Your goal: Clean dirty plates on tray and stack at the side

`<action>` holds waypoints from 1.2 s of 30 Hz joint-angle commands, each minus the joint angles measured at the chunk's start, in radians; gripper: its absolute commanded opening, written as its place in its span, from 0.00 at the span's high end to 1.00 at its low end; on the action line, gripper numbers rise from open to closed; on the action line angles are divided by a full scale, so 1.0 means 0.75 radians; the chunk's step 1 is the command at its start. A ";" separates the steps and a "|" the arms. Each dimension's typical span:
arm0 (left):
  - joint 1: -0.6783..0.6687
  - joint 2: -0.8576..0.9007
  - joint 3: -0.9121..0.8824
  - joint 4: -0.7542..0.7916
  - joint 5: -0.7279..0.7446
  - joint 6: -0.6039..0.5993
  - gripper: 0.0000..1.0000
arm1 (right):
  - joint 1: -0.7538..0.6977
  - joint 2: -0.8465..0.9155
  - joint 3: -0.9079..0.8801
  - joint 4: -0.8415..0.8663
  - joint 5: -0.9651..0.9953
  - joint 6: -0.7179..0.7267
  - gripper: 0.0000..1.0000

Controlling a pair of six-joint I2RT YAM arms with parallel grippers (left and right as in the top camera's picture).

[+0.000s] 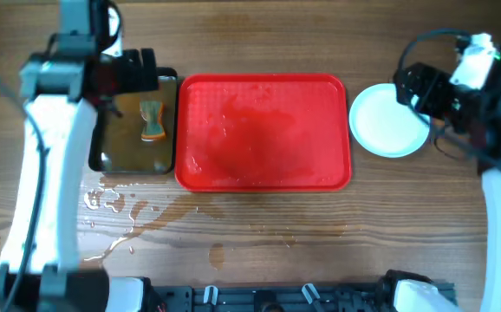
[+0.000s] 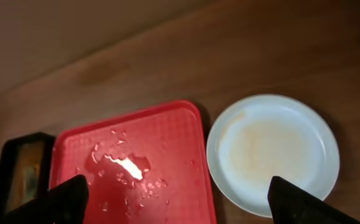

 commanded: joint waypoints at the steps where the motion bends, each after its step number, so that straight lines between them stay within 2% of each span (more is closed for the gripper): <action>1: 0.001 -0.069 -0.002 -0.006 -0.003 -0.003 0.00 | 0.006 -0.216 0.030 0.001 -0.027 -0.037 0.07; 2: 0.001 -0.072 -0.002 -0.006 -0.003 -0.003 0.00 | 0.006 -0.294 0.030 0.019 -0.026 -0.036 0.00; 4: 0.001 -0.069 -0.003 -0.006 -0.003 -0.003 0.00 | 0.006 -0.503 0.030 0.057 -0.026 -0.032 0.00; 7: 0.001 -0.069 -0.003 -0.006 -0.003 -0.003 0.00 | 0.006 -0.663 0.030 -0.020 -0.026 -0.032 0.00; 13: 0.001 -0.069 -0.003 -0.006 -0.003 -0.003 0.00 | 0.006 -0.691 0.027 -0.277 -0.022 -0.035 0.00; 17: 0.001 -0.069 -0.003 -0.006 -0.003 -0.003 0.00 | 0.033 -0.690 -0.028 -0.368 0.040 -0.067 0.00; 20: 0.001 -0.069 -0.003 -0.006 -0.003 -0.003 0.00 | 0.068 -0.763 -0.212 -0.154 0.074 -0.281 0.00; 22: 0.001 -0.069 -0.003 -0.006 -0.003 -0.003 0.00 | 0.128 -0.924 -0.502 0.181 0.074 -0.467 0.00; 25: 0.001 -0.069 -0.003 -0.006 -0.003 -0.003 0.00 | 0.176 -1.154 -0.953 0.671 0.069 -0.444 0.00; 27: 0.001 -0.069 -0.003 -0.006 -0.003 -0.003 0.00 | 0.187 -1.266 -1.226 0.946 0.069 -0.355 0.00; 31: 0.001 -0.069 -0.003 -0.006 -0.003 -0.003 0.00 | 0.202 -1.427 -1.518 1.144 0.080 -0.272 0.00; 36: 0.001 -0.069 -0.003 -0.006 -0.003 -0.003 0.00 | 0.205 -1.612 -1.663 1.147 0.105 -0.277 0.00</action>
